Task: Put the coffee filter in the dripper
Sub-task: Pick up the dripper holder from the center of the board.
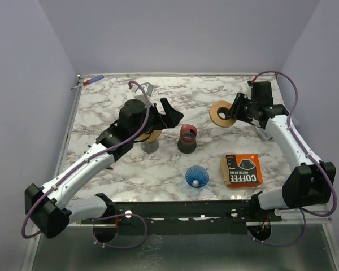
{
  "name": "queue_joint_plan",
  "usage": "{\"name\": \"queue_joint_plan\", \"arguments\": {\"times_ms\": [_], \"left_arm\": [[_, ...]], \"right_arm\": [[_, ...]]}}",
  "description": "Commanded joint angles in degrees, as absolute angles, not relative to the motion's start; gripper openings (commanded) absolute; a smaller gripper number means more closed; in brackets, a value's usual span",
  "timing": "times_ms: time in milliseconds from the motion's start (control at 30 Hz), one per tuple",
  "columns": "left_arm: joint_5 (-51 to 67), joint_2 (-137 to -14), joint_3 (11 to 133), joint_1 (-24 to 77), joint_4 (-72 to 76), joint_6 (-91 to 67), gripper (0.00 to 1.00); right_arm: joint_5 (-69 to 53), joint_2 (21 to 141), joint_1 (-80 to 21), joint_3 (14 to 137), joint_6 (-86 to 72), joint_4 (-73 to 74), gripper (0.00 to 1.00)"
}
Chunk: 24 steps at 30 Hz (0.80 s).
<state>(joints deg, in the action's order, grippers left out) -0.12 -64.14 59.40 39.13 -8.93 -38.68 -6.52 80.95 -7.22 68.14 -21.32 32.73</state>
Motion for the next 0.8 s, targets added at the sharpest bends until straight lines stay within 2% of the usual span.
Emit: {"name": "queue_joint_plan", "arguments": {"times_ms": [0,300,433,667,767], "left_arm": [[7.2,-67.8,62.9,39.3,-8.7,-40.2,0.99],[14.2,-72.9,65.0,39.3,-7.5,-41.9,0.99],[17.5,-74.6,63.7,39.3,-2.1,-45.2,0.99],[21.8,-76.8,60.2,39.3,8.9,-52.0,0.91],[21.1,-76.8,58.7,39.3,11.4,-53.5,0.85]], "right_arm": [[-11.8,78.5,-9.4,71.8,-19.7,34.1,0.00],[-19.1,75.4,-14.9,75.6,-21.4,32.8,0.00],[-20.6,75.0,-18.6,76.0,-22.6,30.9,0.00],[-21.8,75.8,-23.5,75.2,-24.8,27.7,0.00],[-21.5,75.8,-24.9,74.7,-25.5,26.9,0.00]]}}
